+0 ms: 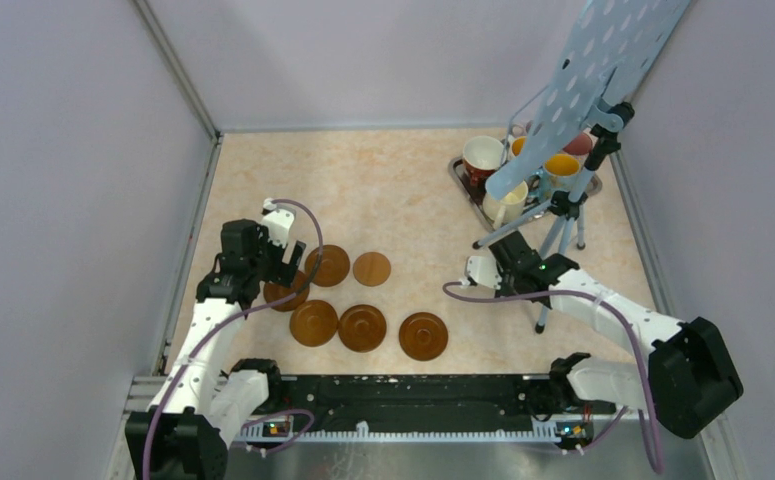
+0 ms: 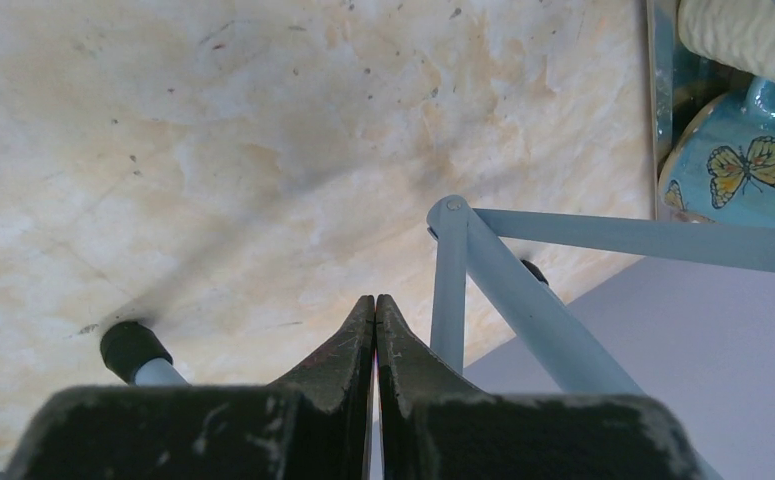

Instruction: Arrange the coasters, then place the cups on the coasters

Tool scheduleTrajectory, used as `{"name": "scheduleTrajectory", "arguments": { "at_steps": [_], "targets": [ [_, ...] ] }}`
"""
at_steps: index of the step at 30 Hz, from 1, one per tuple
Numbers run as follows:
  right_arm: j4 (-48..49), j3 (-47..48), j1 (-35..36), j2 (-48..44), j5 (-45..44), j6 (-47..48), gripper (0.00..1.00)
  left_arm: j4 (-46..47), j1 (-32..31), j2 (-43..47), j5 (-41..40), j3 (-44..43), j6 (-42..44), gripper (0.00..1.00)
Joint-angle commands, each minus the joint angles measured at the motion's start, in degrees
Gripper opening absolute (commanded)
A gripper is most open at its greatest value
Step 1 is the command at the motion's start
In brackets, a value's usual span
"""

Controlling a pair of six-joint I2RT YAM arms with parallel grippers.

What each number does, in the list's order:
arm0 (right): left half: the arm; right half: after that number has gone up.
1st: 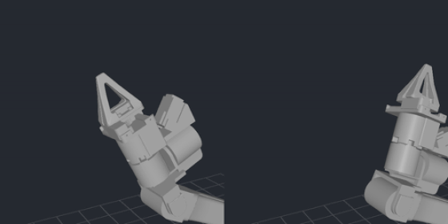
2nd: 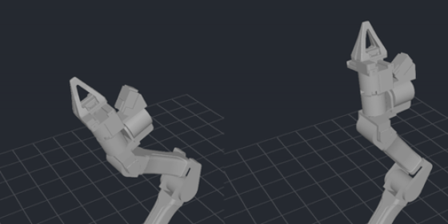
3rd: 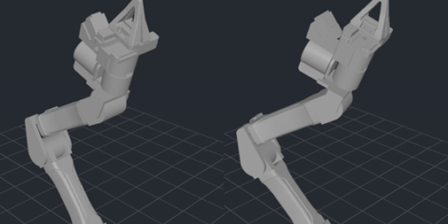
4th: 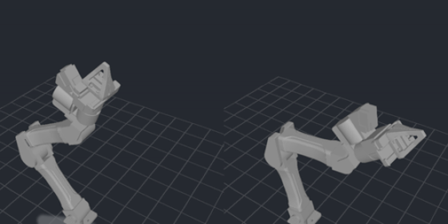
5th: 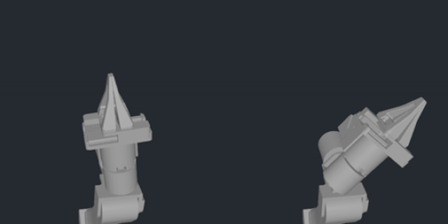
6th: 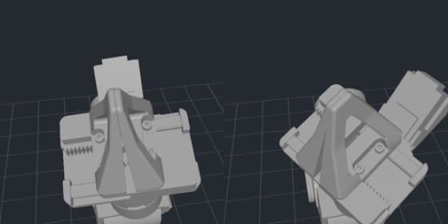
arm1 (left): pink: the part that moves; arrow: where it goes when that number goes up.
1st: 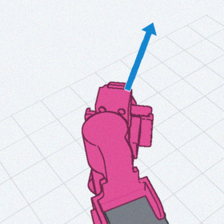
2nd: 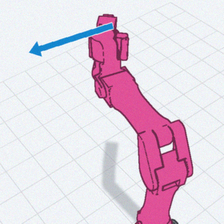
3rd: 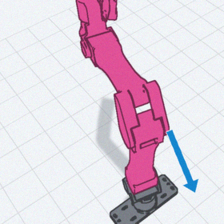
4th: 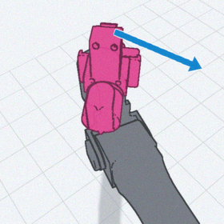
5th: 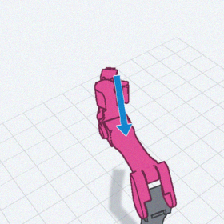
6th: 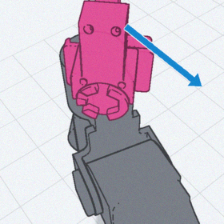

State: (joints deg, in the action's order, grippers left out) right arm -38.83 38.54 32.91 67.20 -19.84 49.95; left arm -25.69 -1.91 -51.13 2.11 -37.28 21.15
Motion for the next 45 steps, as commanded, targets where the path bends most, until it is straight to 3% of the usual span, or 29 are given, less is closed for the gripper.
{"name": "scheduleTrajectory", "arguments": {
  "at_steps": [1,18,45],
  "targets": [
    [-0.6,-2.1,-3.5,-3.2,-1.2,3.3,0.00,1.9,0.3,0.2,0.2,-0.2,0.3,0.99],
    [3.1,-5.6,-16.4,-8.1,2.5,12.8,0.00,1.3,0.3,0.4,0.0,0.5,1.8,0.99],
    [6.5,-6.9,-29.2,-8.9,6.2,21.0,0.00,1.3,0.3,-0.1,0.7,0.5,1.6,0.99]
  ]
}}
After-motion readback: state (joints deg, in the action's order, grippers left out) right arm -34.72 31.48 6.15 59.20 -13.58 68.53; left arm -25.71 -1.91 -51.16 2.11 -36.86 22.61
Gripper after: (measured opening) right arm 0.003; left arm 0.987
